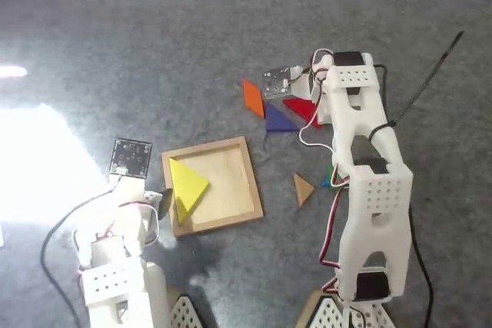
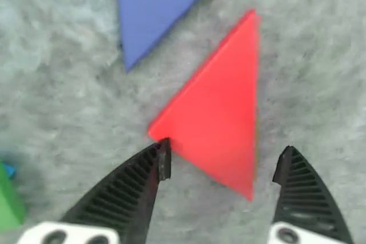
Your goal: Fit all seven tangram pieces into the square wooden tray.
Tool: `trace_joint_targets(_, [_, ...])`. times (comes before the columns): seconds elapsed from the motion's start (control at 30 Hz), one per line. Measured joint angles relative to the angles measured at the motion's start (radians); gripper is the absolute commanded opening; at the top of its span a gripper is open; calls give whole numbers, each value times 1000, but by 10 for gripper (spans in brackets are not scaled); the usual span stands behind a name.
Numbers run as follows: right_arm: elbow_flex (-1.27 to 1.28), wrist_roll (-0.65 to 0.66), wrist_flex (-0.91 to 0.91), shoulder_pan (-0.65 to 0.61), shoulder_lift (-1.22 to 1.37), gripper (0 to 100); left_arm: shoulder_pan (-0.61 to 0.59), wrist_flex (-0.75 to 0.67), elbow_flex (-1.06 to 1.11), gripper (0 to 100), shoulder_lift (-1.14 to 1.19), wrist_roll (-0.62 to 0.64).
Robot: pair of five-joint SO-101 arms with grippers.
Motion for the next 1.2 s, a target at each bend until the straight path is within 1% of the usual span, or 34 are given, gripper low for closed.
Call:
trace_joint_targets(0.1, [-29, 34, 0, 6, 28, 298, 0, 0, 0, 316, 0, 0])
trace_joint_targets(0.33, [-63, 58, 3, 8, 63, 296, 0, 0, 0, 316, 0, 0])
trace_joint_targets(0.5, [-64, 123, 161, 6, 86, 296, 0, 0, 0, 316, 0, 0])
trace_joint_targets(0.67, [-63, 97, 236, 6, 72, 296, 0, -3, 0, 316, 0, 0])
trace_joint_targets(0.83, [-41, 75, 419, 9, 17, 296, 0, -3, 0, 316, 0, 0])
trace_joint_targets(0.87, [-31, 64, 437, 12, 5, 296, 0, -3, 0, 316, 0, 0])
trace_joint_targets(1.0, [61, -69, 443, 25, -100, 296, 0, -3, 0, 316, 0, 0])
trace_joint_targets(1.2, [106, -365, 445, -15, -203, 296, 2, -3, 8, 316, 0, 0])
